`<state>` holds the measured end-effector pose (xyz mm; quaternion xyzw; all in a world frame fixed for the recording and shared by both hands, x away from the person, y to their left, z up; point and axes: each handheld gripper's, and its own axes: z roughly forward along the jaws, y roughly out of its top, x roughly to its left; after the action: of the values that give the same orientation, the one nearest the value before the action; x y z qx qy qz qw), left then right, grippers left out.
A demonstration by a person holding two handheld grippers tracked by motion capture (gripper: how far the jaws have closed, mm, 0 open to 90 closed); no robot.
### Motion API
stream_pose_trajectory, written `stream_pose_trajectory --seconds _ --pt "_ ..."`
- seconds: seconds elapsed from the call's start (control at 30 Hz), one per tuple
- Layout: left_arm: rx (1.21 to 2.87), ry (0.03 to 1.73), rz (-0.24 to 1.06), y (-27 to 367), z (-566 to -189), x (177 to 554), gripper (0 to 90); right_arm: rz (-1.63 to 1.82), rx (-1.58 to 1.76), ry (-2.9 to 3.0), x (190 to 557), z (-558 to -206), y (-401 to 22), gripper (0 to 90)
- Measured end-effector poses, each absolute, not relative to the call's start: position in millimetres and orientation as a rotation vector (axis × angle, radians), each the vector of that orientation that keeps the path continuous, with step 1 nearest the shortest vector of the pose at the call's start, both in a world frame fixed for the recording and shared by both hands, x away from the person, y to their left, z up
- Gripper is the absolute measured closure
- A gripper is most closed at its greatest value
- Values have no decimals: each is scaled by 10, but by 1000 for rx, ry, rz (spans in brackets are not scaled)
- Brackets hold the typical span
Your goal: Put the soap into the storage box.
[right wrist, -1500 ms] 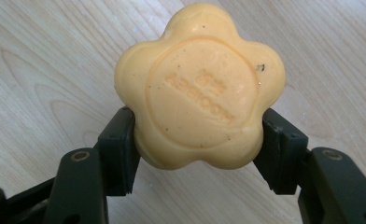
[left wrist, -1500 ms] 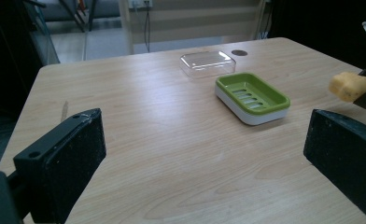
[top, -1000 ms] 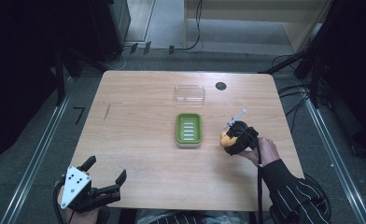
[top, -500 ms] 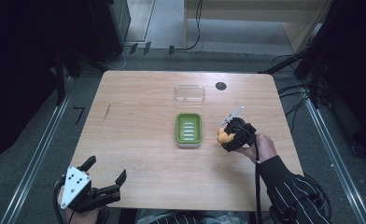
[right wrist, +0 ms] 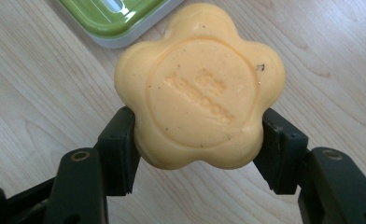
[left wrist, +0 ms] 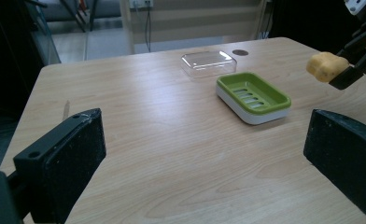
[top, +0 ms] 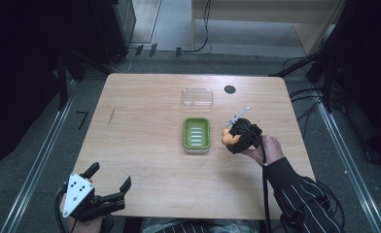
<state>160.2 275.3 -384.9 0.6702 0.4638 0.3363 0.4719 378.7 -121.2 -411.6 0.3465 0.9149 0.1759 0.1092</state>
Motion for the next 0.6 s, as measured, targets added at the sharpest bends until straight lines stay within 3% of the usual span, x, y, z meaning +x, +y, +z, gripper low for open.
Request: stream_pose_trajectory --seconds 0.6 --pt "1642 1138 824 2758 -3850 1594 0 560 962 2700 3894 -4076 -997 401"
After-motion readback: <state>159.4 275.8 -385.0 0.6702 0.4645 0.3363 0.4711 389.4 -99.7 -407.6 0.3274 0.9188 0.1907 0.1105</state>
